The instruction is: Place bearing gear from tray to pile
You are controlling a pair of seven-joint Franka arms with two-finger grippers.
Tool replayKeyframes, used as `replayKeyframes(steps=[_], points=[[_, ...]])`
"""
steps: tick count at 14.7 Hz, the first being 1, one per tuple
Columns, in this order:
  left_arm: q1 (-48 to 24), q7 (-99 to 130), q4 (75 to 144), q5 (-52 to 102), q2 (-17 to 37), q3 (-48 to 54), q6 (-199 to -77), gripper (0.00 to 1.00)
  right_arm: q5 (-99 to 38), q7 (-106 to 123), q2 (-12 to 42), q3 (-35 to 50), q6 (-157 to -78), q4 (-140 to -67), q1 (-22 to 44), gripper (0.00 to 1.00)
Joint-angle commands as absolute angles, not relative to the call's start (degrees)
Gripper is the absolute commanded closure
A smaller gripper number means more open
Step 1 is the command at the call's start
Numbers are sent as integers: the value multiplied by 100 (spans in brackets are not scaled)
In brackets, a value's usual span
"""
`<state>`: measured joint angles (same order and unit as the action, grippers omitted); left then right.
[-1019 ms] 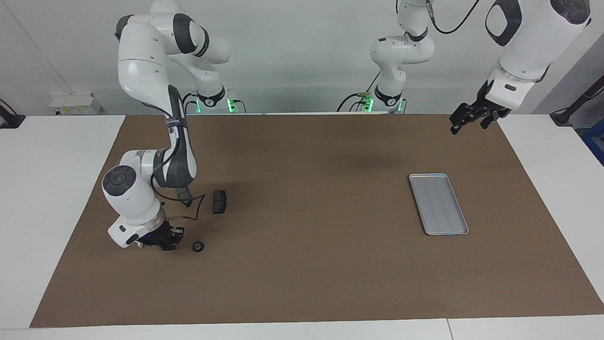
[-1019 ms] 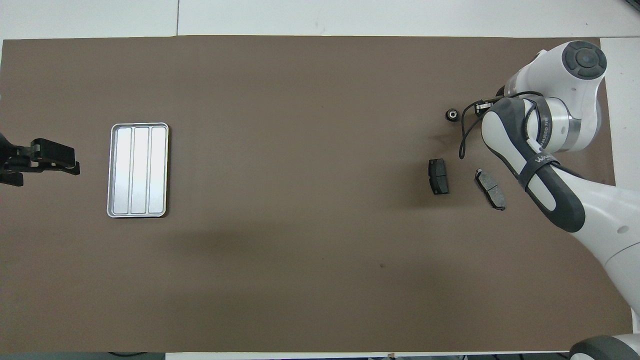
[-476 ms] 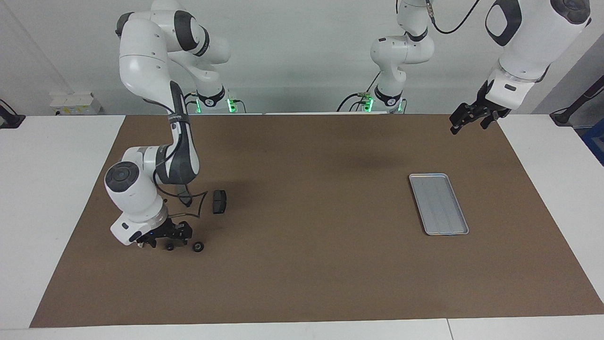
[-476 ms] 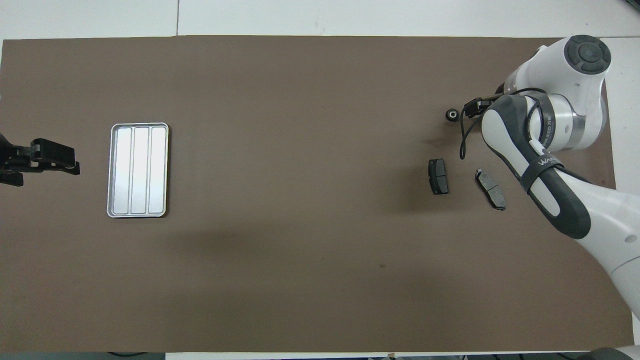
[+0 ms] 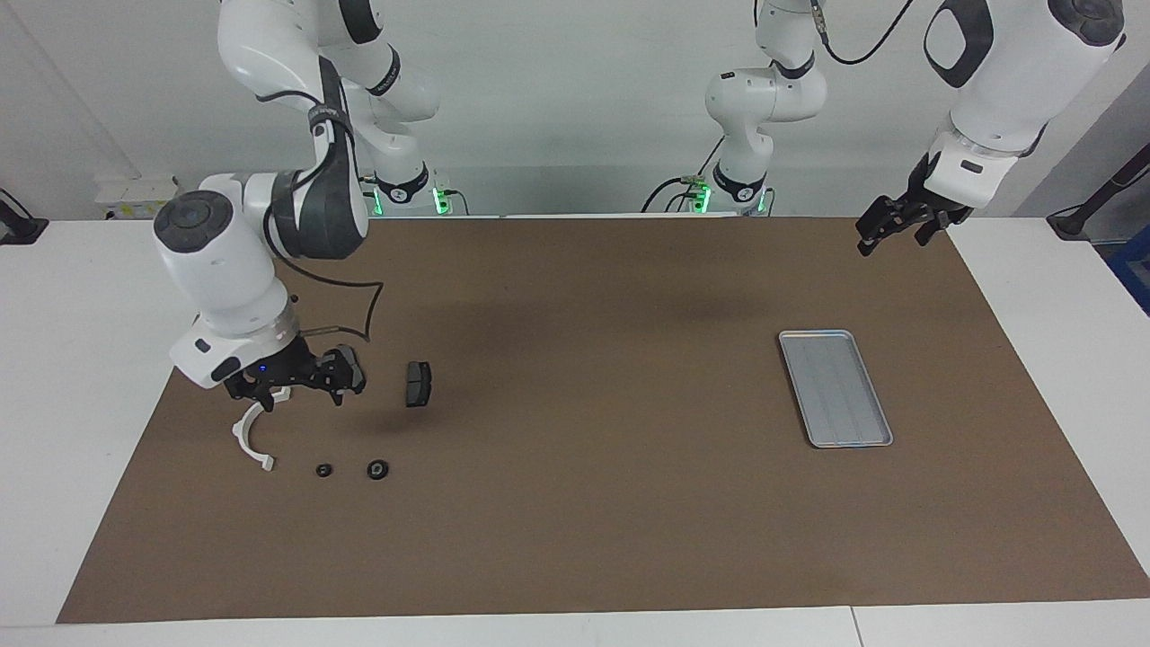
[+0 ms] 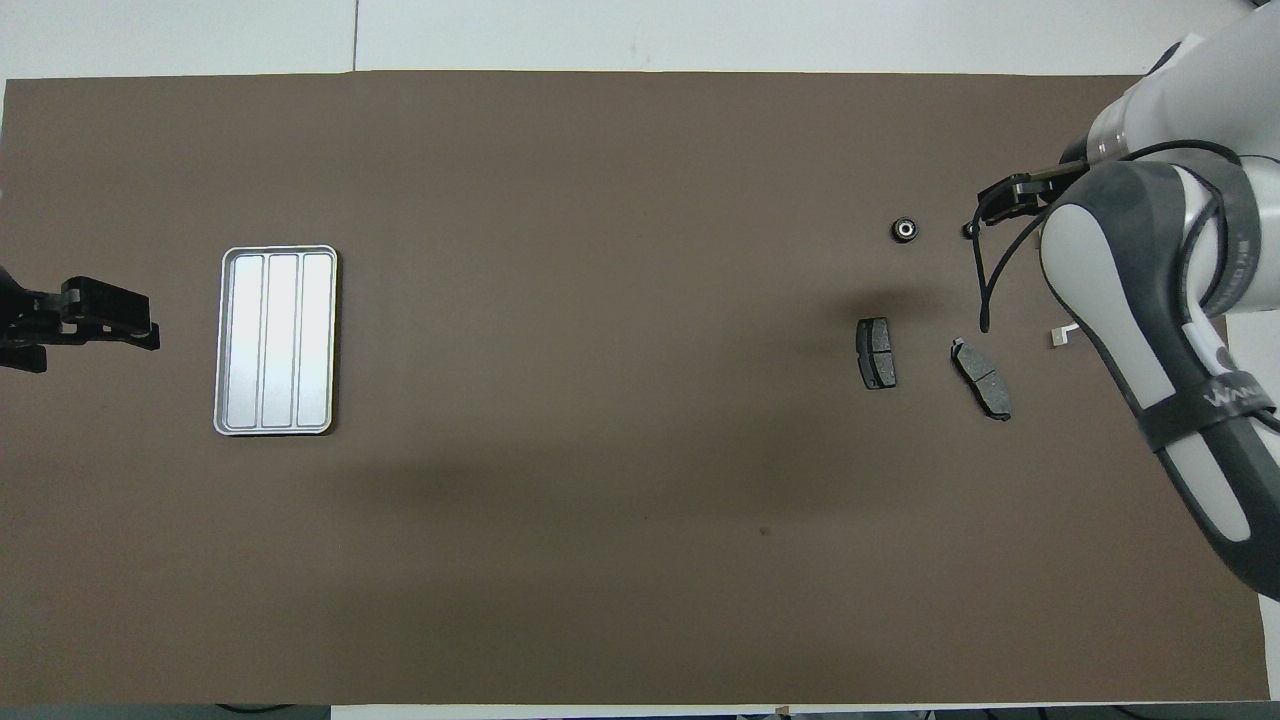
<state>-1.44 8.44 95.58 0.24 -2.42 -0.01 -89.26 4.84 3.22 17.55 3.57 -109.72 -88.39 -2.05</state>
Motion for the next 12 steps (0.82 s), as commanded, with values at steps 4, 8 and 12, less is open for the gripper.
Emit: replayKeyframes(steps=[4, 8, 12], points=[[-202, 800, 9765, 88, -422, -53, -9026, 0, 483, 378, 792, 501, -10082, -8930, -211, 0], [-202, 800, 9765, 88, -422, -53, -9035, 0, 185, 387, 493, 483, -9485, -8807, -263, 0], [-202, 800, 9765, 88, -422, -53, -9035, 0, 123, 387, 203, 475, -9133, -8763, -255, 0]])
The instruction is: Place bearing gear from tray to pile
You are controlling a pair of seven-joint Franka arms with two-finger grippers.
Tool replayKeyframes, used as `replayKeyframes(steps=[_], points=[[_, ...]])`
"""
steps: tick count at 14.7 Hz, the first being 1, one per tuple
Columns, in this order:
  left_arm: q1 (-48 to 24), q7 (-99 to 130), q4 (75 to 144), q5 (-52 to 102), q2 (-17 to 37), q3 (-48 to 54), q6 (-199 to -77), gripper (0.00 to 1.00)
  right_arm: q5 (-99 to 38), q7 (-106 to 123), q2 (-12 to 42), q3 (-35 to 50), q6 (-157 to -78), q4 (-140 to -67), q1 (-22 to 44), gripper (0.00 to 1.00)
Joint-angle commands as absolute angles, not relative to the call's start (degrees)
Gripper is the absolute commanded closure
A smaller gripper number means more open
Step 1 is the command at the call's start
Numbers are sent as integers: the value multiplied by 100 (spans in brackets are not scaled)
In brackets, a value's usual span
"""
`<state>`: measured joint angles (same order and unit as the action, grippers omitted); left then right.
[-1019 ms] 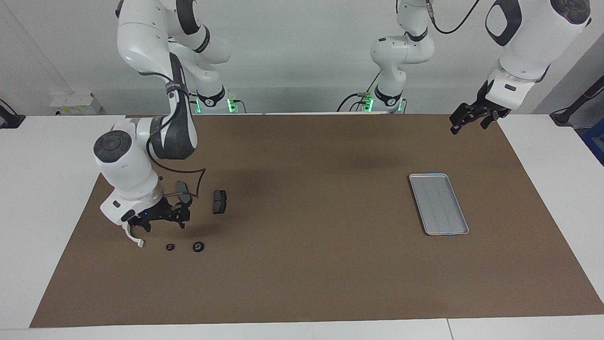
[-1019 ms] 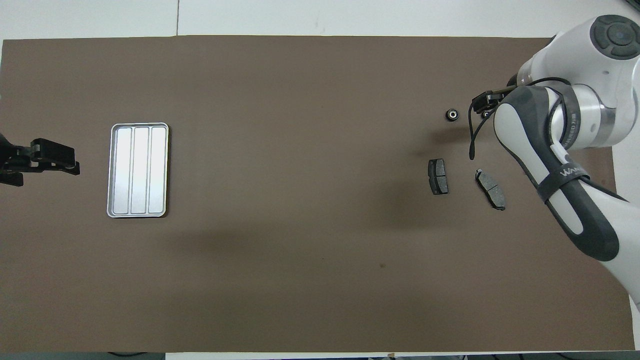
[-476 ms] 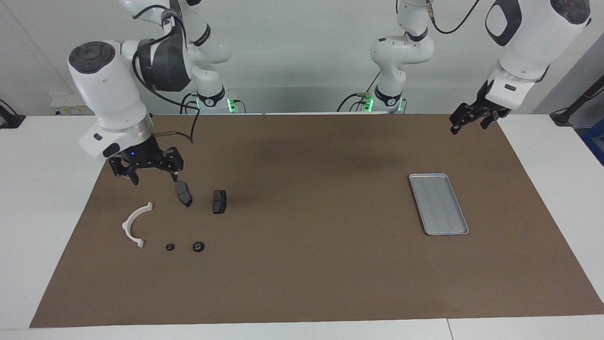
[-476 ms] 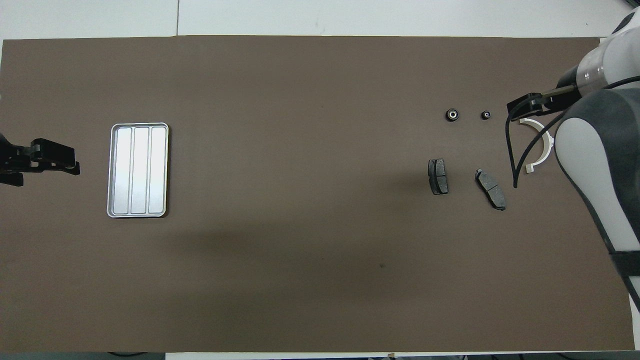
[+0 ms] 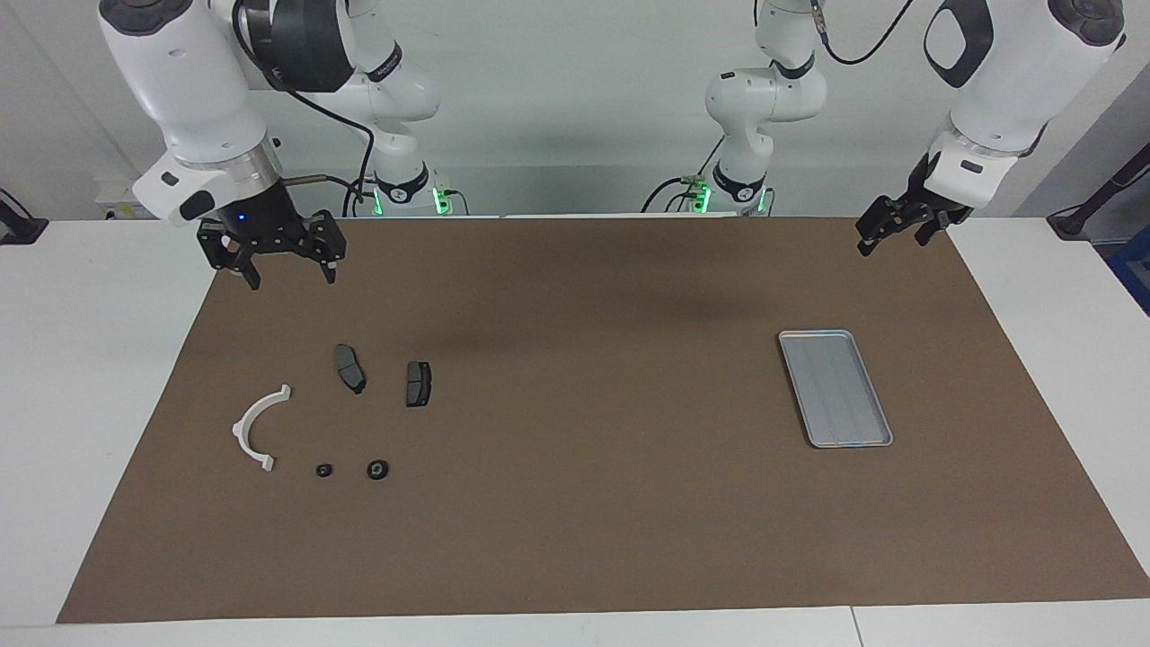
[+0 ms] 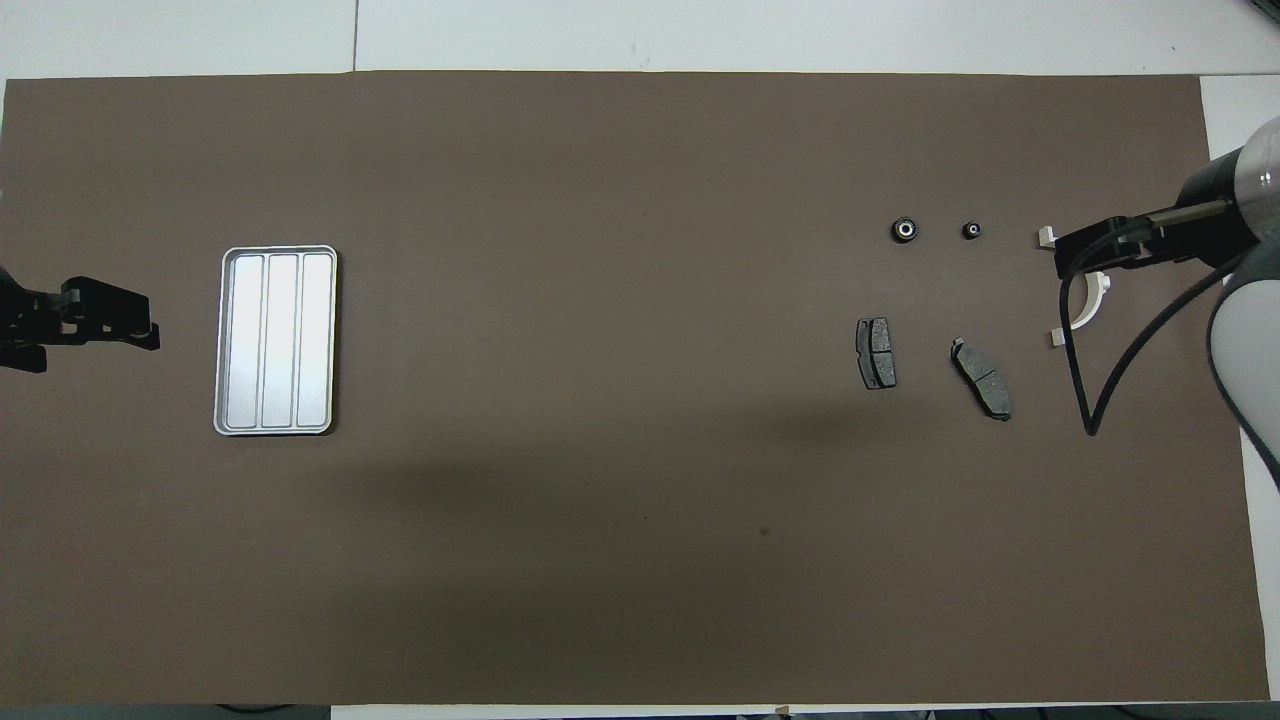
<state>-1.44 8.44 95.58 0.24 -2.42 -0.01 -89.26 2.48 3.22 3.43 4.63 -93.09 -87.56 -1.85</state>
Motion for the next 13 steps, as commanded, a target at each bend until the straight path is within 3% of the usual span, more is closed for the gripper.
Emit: replayKeyframes(steps=[1, 7, 10, 13], points=[[-202, 800, 9765, 88, -422, -53, -9035, 0, 106, 387, 176, 449, -9054, -8754, -272, 0], [-202, 800, 9765, 88, -422, -53, -9035, 0, -290, 387, 0, 133, -8807, -8807, -211, 0], [-202, 800, 9765, 88, -422, -53, -9026, 0, -290, 378, -35, -393, -8798, -8815, 410, 0], [-202, 800, 9765, 88, -422, -53, -9035, 0, -185, 395, -53, -527, -8876, -8868, 518, 0]])
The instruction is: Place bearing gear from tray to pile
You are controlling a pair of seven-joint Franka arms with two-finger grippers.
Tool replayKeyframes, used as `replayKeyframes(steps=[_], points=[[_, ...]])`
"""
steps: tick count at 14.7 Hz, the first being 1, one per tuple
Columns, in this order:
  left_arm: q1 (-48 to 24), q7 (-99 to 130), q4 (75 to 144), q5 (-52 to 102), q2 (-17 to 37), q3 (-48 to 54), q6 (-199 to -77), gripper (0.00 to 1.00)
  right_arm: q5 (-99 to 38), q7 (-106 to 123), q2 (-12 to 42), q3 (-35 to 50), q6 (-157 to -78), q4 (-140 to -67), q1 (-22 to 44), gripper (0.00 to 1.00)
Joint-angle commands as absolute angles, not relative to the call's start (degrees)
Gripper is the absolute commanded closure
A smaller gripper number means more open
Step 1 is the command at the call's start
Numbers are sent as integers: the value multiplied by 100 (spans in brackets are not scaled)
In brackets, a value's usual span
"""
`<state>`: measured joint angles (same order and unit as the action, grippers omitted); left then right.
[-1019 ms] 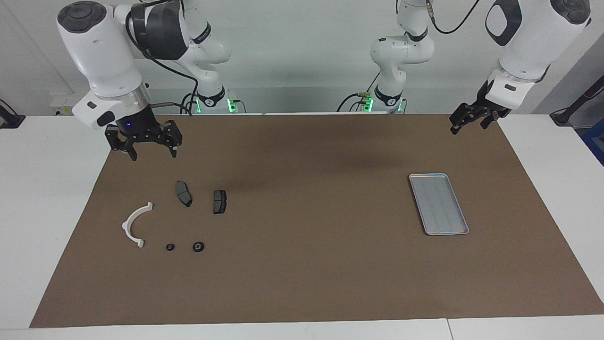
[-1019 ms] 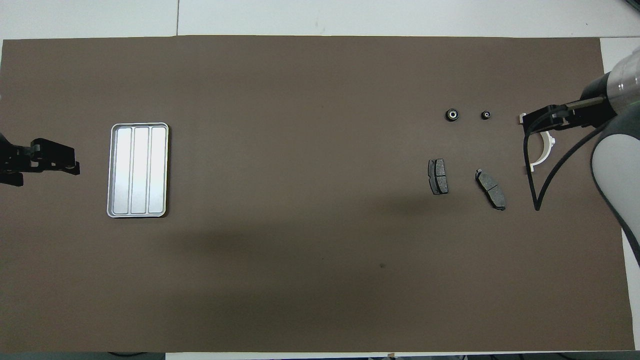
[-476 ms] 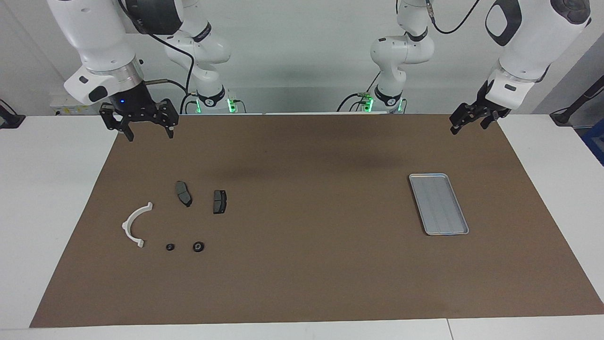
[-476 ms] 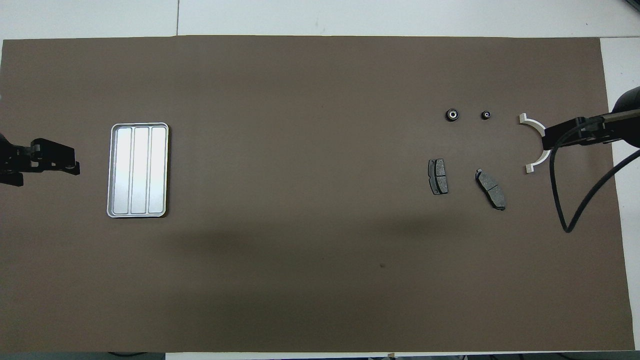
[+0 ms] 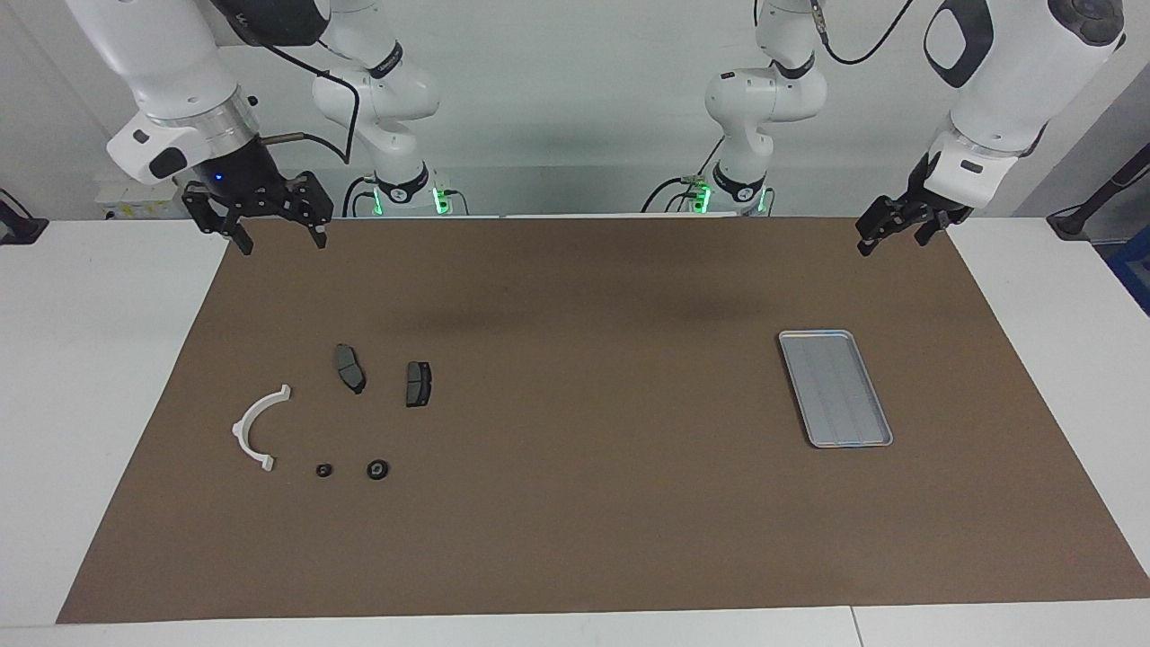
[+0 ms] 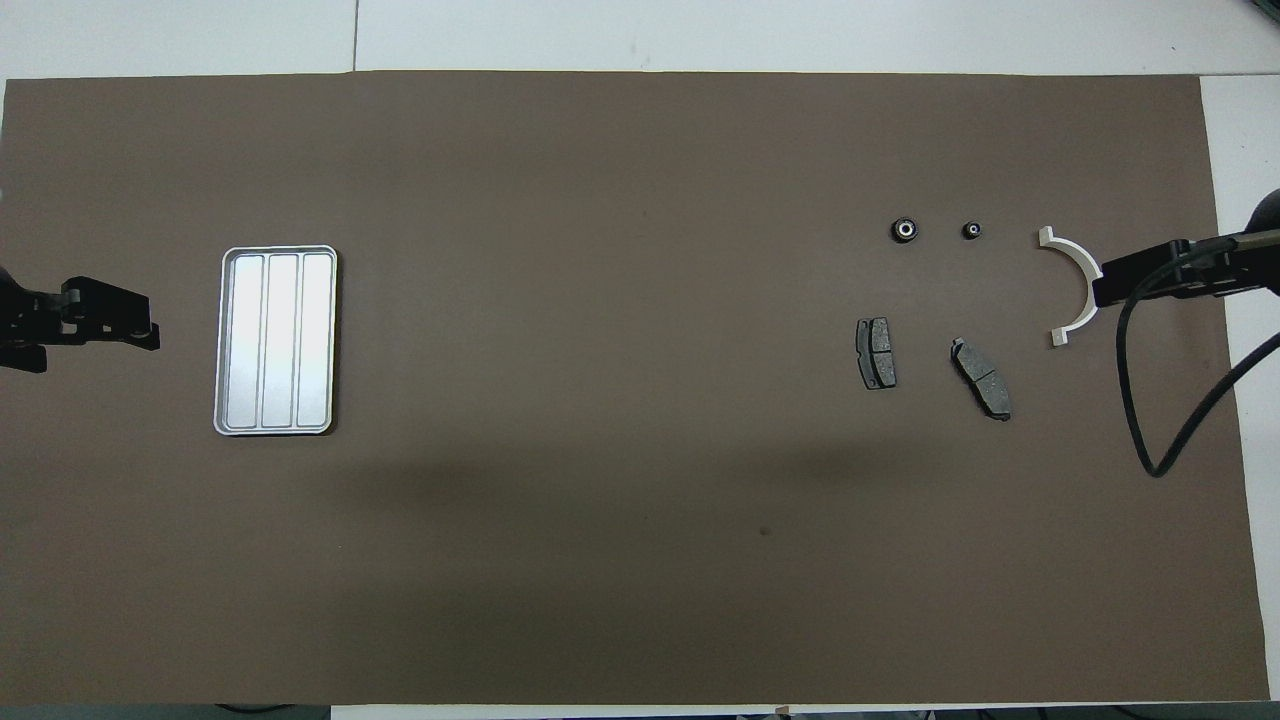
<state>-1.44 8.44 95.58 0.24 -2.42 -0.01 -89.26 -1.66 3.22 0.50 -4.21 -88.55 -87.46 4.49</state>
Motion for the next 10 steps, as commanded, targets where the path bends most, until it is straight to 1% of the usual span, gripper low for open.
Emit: replayKeyframes(steps=[1, 10], points=[[-202, 800, 9765, 88, -422, -53, -9026, 0, -106, 422, -53, -536, -8938, -8894, 527, 0], [-202, 800, 9765, 88, -422, -53, -9035, 0, -79, 527, -114, -492, -8798, -8824, 483, 0]])
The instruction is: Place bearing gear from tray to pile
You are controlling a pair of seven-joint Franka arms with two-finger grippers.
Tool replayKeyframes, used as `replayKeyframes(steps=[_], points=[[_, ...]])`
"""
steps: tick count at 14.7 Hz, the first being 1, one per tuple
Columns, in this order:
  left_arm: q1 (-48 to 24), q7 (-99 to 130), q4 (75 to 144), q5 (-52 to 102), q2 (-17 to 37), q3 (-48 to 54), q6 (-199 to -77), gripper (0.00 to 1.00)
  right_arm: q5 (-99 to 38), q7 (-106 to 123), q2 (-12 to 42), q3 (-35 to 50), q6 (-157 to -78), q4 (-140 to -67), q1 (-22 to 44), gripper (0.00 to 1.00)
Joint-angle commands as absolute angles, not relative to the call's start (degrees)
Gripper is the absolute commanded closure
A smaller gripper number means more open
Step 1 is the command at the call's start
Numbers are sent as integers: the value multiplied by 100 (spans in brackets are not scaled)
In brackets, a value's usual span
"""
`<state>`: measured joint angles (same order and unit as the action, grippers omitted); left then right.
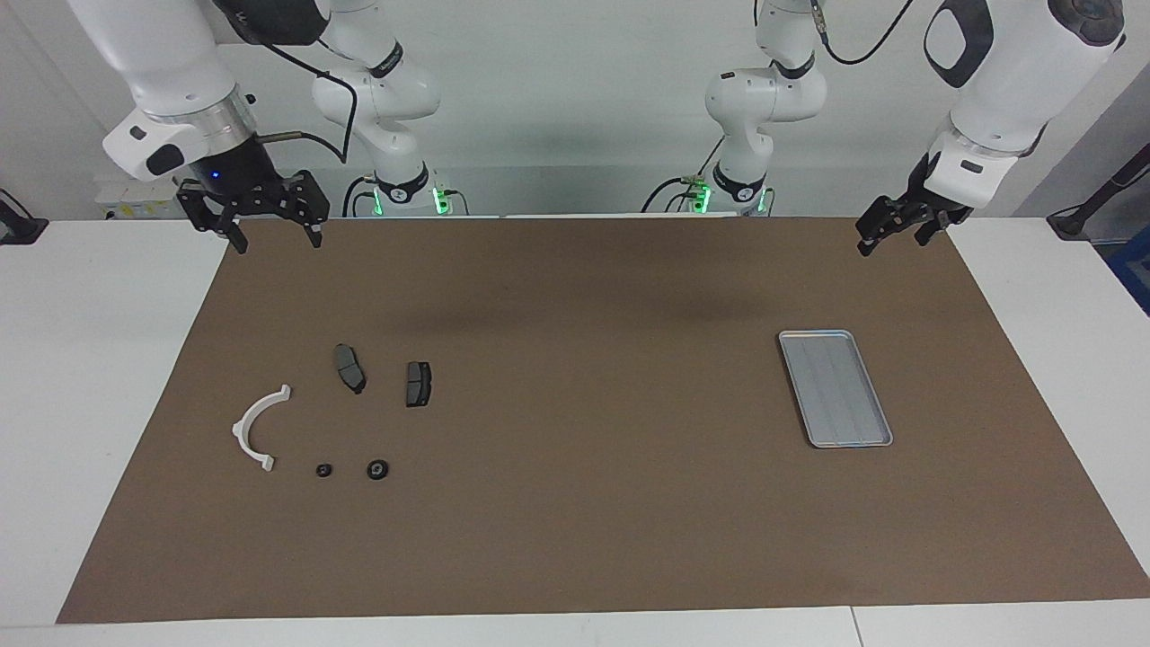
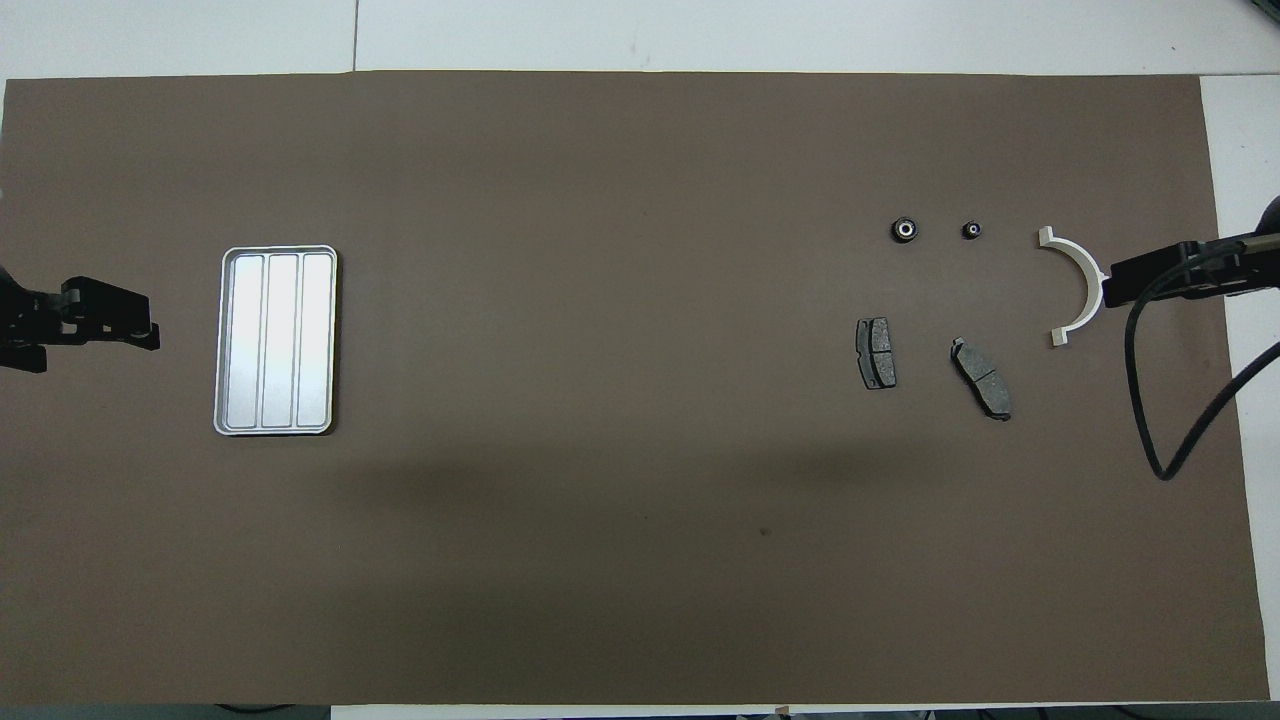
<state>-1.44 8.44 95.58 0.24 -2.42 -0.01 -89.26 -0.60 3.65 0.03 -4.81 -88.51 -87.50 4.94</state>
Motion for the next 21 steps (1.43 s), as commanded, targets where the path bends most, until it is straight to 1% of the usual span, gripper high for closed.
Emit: replayKeyframes(steps=[1, 5, 10, 21], points=[[-202, 800, 9765, 88, -422, -53, -9035, 0, -70, 527, -132, -492, -8789, -8824, 483, 0], [-202, 800, 9765, 88, -422, -53, -9035, 0, -70, 519, -193, -212, -8780, -8842, 264, 0], [-202, 800, 9765, 88, -422, -53, -9026, 0, -79, 466, -202, -202, -8763, -8868, 167, 0], [-202, 800, 9765, 88, -422, -53, -9035, 0, -70, 457, -211, -211, -8640, -8903, 167, 0]])
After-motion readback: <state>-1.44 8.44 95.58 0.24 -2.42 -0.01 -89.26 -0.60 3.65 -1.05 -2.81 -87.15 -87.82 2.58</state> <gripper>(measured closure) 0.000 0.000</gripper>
